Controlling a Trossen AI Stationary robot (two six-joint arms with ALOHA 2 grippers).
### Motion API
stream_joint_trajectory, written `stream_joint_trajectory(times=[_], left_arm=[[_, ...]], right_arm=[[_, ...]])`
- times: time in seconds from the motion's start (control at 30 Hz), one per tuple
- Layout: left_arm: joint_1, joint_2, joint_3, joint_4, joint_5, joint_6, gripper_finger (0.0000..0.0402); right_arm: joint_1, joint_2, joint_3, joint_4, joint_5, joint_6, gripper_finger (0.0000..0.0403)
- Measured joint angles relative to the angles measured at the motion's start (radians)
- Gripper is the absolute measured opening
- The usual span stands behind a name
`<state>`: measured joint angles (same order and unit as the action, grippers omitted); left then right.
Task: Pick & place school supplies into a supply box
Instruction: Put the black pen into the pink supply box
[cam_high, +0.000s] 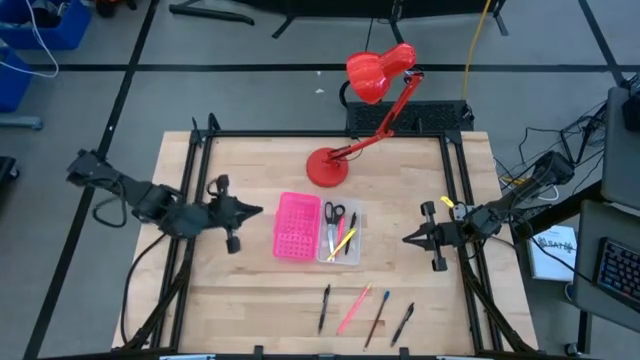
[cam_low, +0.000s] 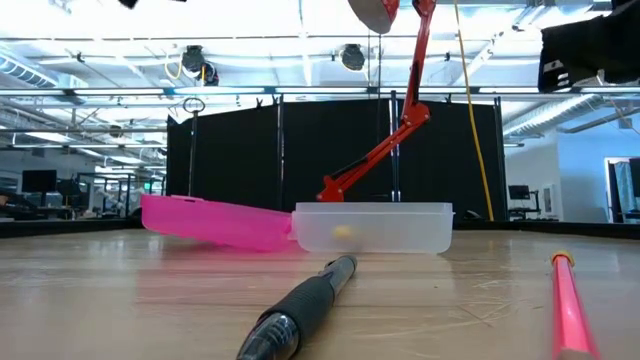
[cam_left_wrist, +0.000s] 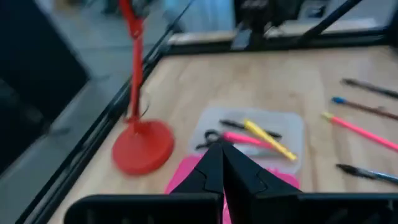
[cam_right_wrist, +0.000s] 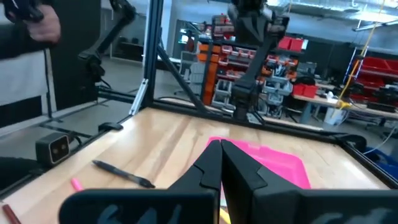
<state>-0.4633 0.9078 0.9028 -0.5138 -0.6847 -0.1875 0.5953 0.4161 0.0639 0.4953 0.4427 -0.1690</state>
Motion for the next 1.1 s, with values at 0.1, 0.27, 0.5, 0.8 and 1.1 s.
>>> stream_joint_trajectory(times=[0.1,0.27,0.5,0.8,1.1], left_arm=[[0.088,-0.146,-0.165,0.24,0.157,0.145,0.0005],[0.223,-0.359,-0.38,0.463,0.476,0.289,0.0004],[0.307,-0.552,-0.67,0.676,0.616,0.301,0.0003],[0.32,-0.581,-0.817,0.794,0.624,0.352,0.0002],[0.32,-0.581,-0.893,0.889,0.547,0.385,0.0022]], right_arm=[[0.0,0.005,0.0,-0.009,-0.001,0.032,0.0],[0.0,0.026,0.0,0.008,0.001,0.074,0.0],[0.0,0.048,0.0,0.066,0.003,0.05,0.0],[0.0,0.092,0.0,0.047,0.005,0.024,0.0],[0.0,0.13,0.0,0.057,0.019,-0.043,0.0]])
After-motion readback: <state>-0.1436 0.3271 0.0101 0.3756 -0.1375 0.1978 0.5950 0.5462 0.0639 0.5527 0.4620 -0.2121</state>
